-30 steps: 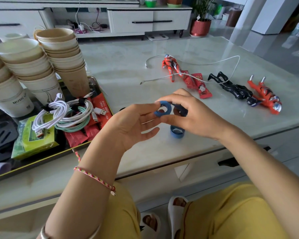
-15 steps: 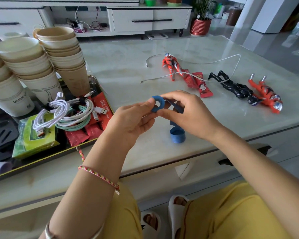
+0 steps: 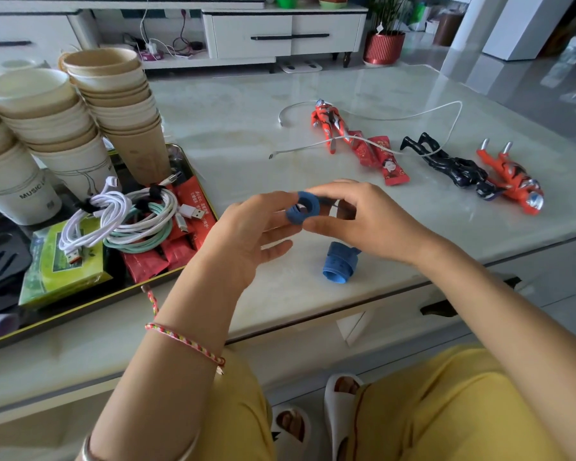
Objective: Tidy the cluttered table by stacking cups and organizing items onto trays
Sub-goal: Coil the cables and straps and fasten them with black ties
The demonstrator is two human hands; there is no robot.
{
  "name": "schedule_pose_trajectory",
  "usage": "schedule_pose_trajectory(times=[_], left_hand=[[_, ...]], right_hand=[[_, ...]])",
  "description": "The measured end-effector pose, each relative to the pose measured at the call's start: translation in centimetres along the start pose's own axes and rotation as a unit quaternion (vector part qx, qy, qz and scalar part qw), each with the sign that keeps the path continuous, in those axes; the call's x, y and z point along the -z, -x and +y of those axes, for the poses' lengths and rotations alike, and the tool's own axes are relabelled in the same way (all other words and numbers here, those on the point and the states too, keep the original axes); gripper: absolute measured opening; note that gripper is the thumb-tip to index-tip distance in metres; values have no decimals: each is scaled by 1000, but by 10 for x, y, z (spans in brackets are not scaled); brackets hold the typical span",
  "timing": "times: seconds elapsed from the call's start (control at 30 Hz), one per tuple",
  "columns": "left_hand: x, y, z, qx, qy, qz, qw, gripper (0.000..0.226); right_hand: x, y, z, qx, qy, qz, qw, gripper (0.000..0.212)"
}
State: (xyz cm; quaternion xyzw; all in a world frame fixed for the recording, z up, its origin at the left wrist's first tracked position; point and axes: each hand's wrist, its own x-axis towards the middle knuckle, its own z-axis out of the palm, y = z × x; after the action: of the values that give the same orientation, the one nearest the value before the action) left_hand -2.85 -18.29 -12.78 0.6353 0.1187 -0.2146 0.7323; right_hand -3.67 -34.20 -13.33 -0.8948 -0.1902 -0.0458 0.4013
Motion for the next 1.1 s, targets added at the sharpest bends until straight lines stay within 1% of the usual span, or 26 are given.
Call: schedule_pose_trajectory(times=[0.07, 0.17, 0.2, 0.27, 0.33, 0.4, 0.5, 0.57, 0.63, 0.7, 0.8, 0.87, 0.97, 1.03, 1.1], left_hand=[[3, 0, 0, -19, -49, 5, 999, 15], [7, -1, -2, -45, -122, -4, 992, 9], [8, -1, -2, -42, -137, -17, 990, 9], [11, -2, -2, -30, -133, -38, 990, 9], [10, -3, -3, -32, -88, -43, 995, 8], [6, -3, -3, -33, -4, -34, 999, 8], [-1, -3, -2, -12, 111, -20, 994, 9], [-5, -1, -2, 1, 165, -25, 986, 11], [-8, 0, -4, 8, 171, -24, 985, 13], [-9, 1, -5, 14, 151, -11, 988, 13], [-8, 1, -4, 24, 107, -8, 994, 10], [-5, 1, -2, 26, 43, -24, 998, 8], [0, 1, 0, 18, -57, -31, 998, 13], [2, 0, 0, 9, -91, -15, 996, 14], [4, 0, -1, 3, -112, -8, 994, 9]], right_hand=[[4, 2, 2, 2, 3, -37, 999, 31], [2, 3, 4, -11, 8, -58, 998, 36], [1, 4, 5, -14, 10, -64, 998, 37], [0, 4, 5, -13, 13, -69, 997, 40], [0, 4, 4, -4, 16, -53, 998, 37], [-1, 3, 5, 2, 19, -13, 1000, 33], [-5, 2, 5, -3, 19, 50, 999, 30], [-11, 3, 3, 11, 27, 56, 998, 32], [-18, 4, 2, 10, 32, 40, 999, 38], [-24, 5, 3, -10, 37, 37, 999, 41], [-24, 3, 3, -19, 38, 56, 998, 33], [-16, 1, 4, -21, 26, 17, 999, 27], [-2, 2, 7, -30, -41, -87, 995, 24], [3, 3, 8, -29, -68, -120, 990, 25], [6, 3, 8, -29, -86, -137, 986, 23]])
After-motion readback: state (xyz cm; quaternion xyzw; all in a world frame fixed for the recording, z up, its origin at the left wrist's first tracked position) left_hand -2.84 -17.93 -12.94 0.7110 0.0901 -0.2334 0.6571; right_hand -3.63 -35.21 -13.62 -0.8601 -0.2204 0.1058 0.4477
